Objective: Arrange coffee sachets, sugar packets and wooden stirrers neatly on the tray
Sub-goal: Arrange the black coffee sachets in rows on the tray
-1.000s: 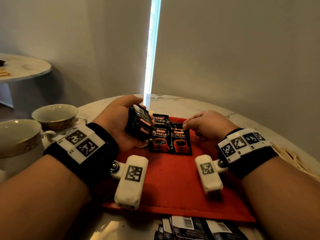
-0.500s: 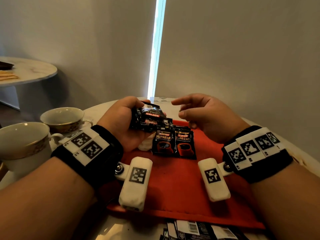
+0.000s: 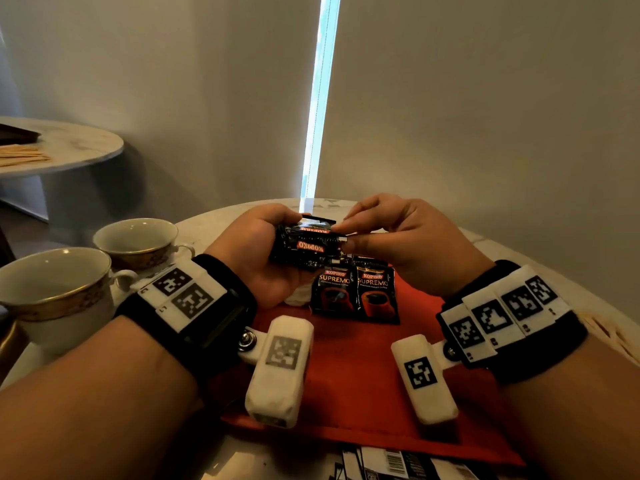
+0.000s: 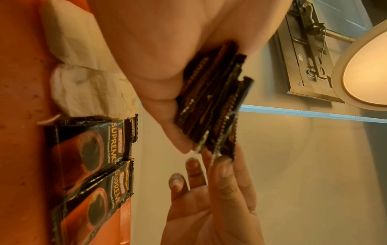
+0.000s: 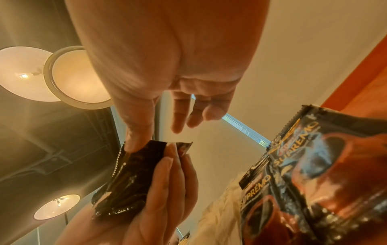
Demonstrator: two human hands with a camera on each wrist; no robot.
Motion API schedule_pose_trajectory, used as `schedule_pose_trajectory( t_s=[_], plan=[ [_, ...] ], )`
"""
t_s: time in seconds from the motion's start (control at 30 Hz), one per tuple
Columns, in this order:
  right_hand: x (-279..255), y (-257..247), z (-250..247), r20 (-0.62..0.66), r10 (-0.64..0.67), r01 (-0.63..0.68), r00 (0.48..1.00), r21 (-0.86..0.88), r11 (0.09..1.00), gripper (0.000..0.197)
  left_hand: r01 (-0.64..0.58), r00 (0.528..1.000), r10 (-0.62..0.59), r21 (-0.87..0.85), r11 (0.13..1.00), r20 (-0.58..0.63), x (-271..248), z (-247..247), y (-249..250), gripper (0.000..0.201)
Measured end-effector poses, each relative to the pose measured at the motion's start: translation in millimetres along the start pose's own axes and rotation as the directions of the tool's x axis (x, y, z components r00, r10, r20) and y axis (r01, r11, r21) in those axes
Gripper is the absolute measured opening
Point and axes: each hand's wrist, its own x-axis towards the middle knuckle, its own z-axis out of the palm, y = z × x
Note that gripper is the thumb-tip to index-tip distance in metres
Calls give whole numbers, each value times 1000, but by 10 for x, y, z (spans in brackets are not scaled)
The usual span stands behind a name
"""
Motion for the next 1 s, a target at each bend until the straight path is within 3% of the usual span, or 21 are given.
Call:
schedule_pose_trajectory(
  t_s=[0.1, 0.17, 0.27, 0.33, 0.43, 0.5, 0.57, 0.63, 0.73, 1.0],
  plan=[
    [7, 17, 0, -80, -35, 34, 996, -10, 999, 16, 53, 999, -53, 34, 998, 5, 2, -13, -19, 27],
    [30, 63, -11, -209, -32, 35, 977, 13, 999, 13, 58, 998, -57, 24, 998, -12, 15, -40, -28, 23],
    [93, 153, -52, -344, 142, -48, 928, 268, 962, 18, -7, 999, 6, -24, 1000, -44, 39, -75, -15, 25],
    [118, 171, -54, -295, 259, -125, 920, 404, 906, 16, -65, 997, 64, -21, 998, -50, 55, -83, 2, 28],
    [93, 141, -14, -168, 339, -242, 926, 427, 871, 12, -88, 995, 89, -21, 996, 46, 26, -47, 1, 28],
    [78, 122, 34, -121, 351, -271, 929, 423, 865, 13, -42, 982, 33, 47, 998, 187, -13, -16, -12, 31],
    [77, 118, 80, -100, 354, -281, 930, 428, 859, 14, 7, 963, -34, 104, 995, 266, -25, -25, -38, 46],
    [74, 118, 105, -71, 352, -288, 933, 438, 851, 13, 23, 973, -45, 99, 995, 226, 15, -47, -57, 52],
    [70, 127, 110, -9, 361, -323, 933, 424, 846, 14, -13, 992, 0, 100, 995, 123, 69, -77, -51, 32],
    [97, 196, 103, -15, 395, -360, 918, 379, 852, 14, -47, 997, 34, 196, 980, 73, 17, -46, -26, 27]
  ],
)
